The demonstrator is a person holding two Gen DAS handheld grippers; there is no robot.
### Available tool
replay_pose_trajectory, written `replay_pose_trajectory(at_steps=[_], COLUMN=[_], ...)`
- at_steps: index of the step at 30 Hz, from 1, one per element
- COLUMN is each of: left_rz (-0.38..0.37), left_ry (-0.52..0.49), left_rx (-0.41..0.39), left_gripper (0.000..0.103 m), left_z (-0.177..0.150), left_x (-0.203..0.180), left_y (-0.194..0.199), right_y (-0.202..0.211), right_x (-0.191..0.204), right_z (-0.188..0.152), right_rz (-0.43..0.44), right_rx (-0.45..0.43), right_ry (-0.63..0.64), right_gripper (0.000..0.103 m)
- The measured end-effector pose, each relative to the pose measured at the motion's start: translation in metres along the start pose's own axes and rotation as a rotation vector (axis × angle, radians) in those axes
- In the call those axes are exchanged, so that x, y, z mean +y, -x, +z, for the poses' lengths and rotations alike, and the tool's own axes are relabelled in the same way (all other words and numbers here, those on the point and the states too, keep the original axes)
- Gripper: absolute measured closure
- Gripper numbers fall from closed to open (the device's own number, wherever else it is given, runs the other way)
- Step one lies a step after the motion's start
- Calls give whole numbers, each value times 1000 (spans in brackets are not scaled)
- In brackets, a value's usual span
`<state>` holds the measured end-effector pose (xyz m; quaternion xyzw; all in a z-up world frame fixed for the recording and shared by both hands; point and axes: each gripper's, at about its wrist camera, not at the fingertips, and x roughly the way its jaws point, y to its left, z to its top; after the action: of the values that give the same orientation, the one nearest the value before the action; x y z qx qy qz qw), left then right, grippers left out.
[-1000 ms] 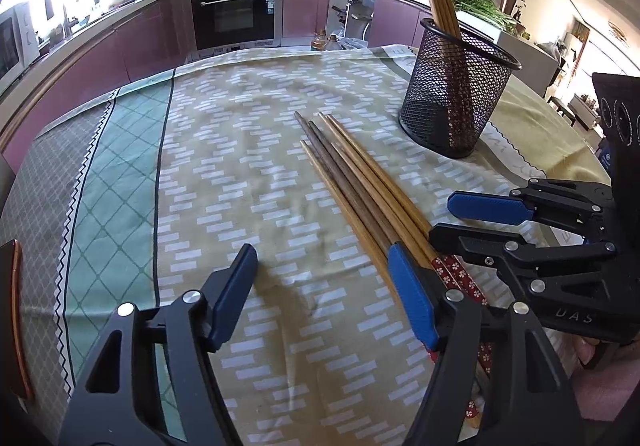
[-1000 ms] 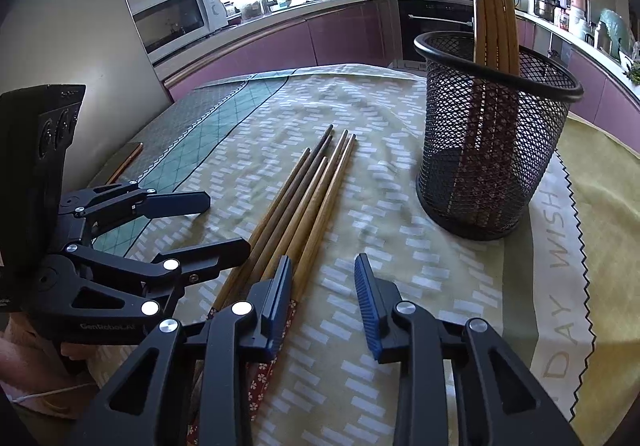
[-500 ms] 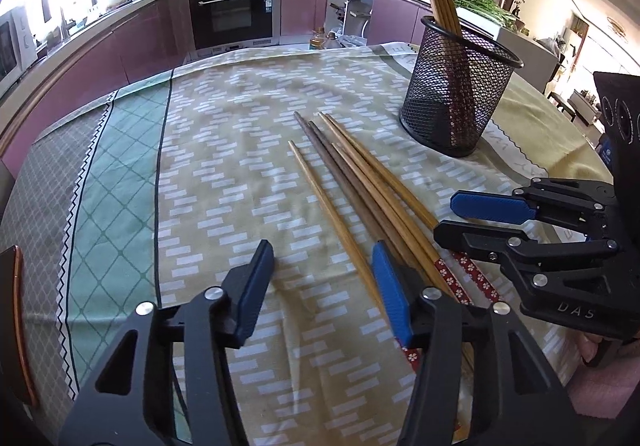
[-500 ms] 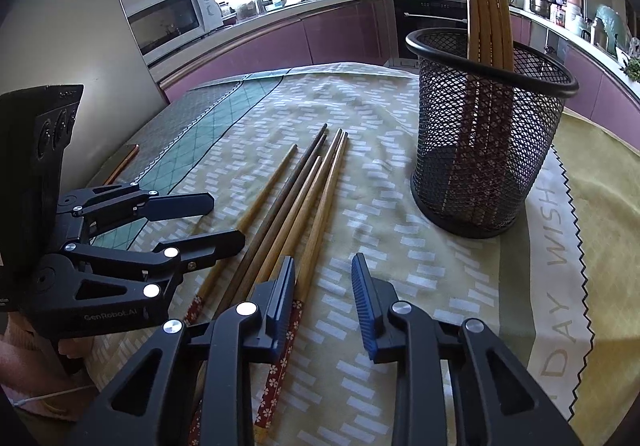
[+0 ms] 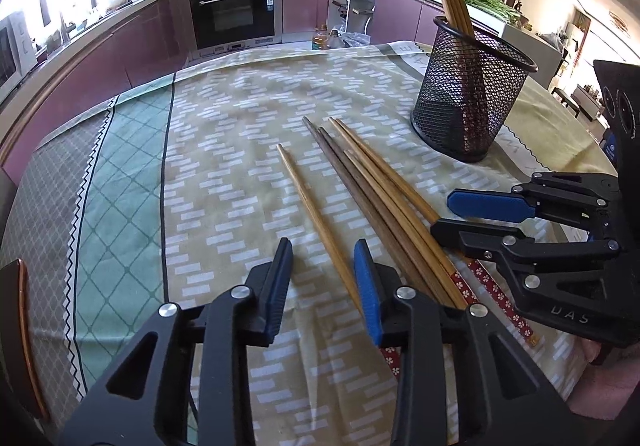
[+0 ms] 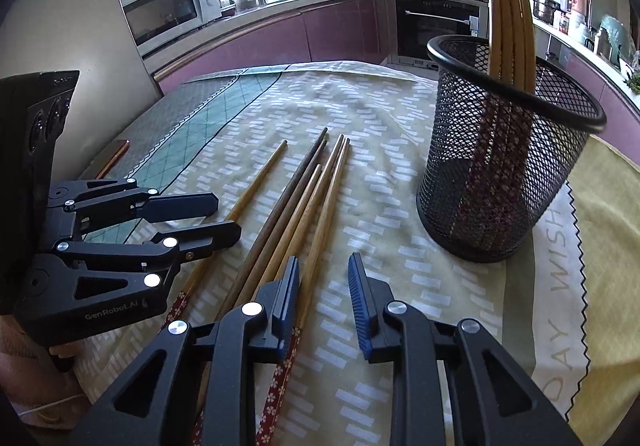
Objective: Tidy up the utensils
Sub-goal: 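Close the right tool on one chopstick while the left tool grasps another chopstick, then lift the right tool's chopstick upright toward the mesh cup while the left tool lifts its own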
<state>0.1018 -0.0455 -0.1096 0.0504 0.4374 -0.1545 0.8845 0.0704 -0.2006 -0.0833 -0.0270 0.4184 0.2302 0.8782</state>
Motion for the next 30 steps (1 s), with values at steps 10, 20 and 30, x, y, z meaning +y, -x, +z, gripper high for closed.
replay_pose_trajectory(at_steps=[10, 20, 30], left_rz=[-30, -81, -98], left_ry=[46, 60, 23], left_rx=[-5, -34, 2], left_gripper=[90, 95, 95], left_z=[1, -5, -8], left_x=[6, 3, -4], left_y=[-1, 14, 7], right_y=[1, 19, 10], right_x=[-8, -10, 0], right_z=[0, -2, -5], right_rz=[11, 69, 87], right_rx=[-6, -57, 10], right_ry=[-52, -62, -10], right_gripper=[97, 97, 97])
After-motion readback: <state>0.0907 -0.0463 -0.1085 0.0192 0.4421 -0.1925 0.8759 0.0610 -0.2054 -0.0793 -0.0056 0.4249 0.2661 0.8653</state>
